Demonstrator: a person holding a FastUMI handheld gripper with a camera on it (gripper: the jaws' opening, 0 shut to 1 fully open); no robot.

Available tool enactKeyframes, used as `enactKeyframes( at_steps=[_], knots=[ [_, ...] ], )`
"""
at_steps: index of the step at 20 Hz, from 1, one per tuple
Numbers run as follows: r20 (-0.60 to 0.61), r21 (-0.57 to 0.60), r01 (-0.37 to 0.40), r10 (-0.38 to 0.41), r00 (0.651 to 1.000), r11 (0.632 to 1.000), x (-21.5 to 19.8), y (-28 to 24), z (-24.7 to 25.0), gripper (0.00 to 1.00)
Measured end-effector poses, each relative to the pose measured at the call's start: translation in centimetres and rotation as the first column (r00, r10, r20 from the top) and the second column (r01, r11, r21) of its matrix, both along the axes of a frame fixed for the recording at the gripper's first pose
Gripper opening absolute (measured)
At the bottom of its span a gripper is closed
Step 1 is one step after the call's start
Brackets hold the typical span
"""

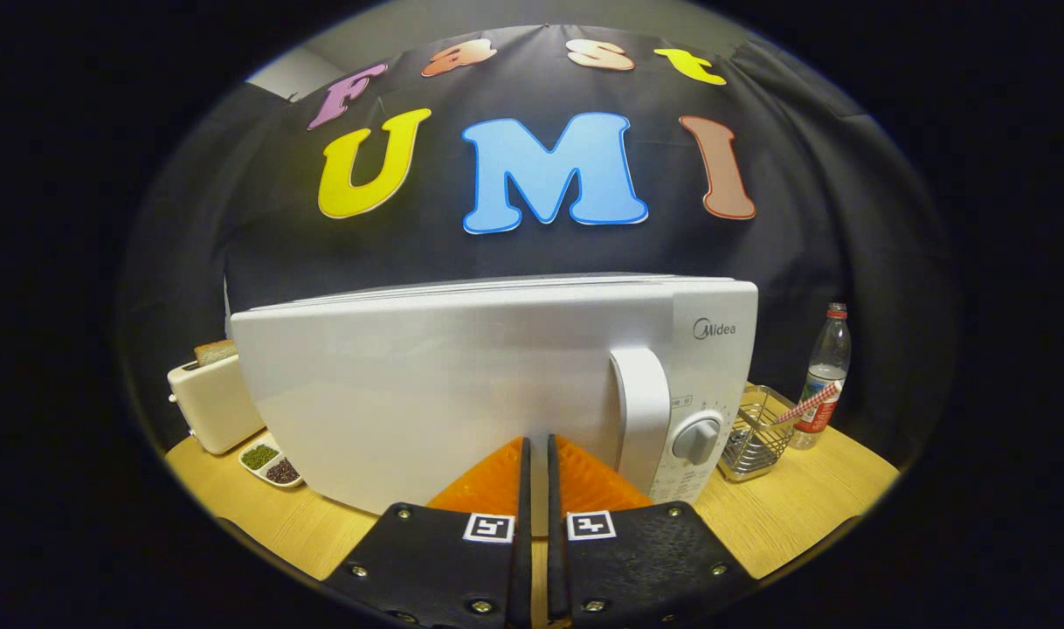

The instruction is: Open the microwave, put the food inside, and close the microwave door.

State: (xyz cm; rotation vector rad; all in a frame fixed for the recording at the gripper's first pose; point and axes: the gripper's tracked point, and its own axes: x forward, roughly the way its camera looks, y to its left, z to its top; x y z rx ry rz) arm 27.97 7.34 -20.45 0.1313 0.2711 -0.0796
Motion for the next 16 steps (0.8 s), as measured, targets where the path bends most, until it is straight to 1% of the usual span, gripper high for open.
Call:
enactKeyframes(
  at_steps=[1, 2, 3, 5, 8, 9, 10, 14, 16],
  knots=[
    [-0.013, 0.001, -0.009, 0.009, 1.000, 1.000, 0.5, 0.2, -0.2, 0.08],
    [-0.011, -0.005, 0.002, -0.002, 1.000, 1.000, 0.3, 0.5, -0.4, 0.08],
    [-0.003, -0.032, 0.015, -0.015, 1.000, 0.999, 0.7, 0.5, -0.4, 0.10],
    [0.003, -0.083, 0.012, -0.012, 1.000, 0.996, 1.2, 0.5, -0.4, 0.13],
    [-0.033, -0.078, -0.006, 0.003, 0.999, 0.997, 0.9, 0.3, -1.2, 0.13],
    [-0.060, -0.057, -0.028, 0.024, 0.998, 0.998, -0.4, 0.5, -1.0, 0.14],
    [-0.056, -0.035, -0.048, 0.046, 0.997, 0.998, -0.8, 1.2, -1.0, 0.05],
    [0.031, -0.100, -0.095, 0.098, 0.995, 0.990, -6.2, 2.9, 2.8, 0.05],
    [0.079, -0.121, -0.097, 0.107, 0.991, 0.988, -9.3, 3.1, 4.7, 0.06]
  ],
)
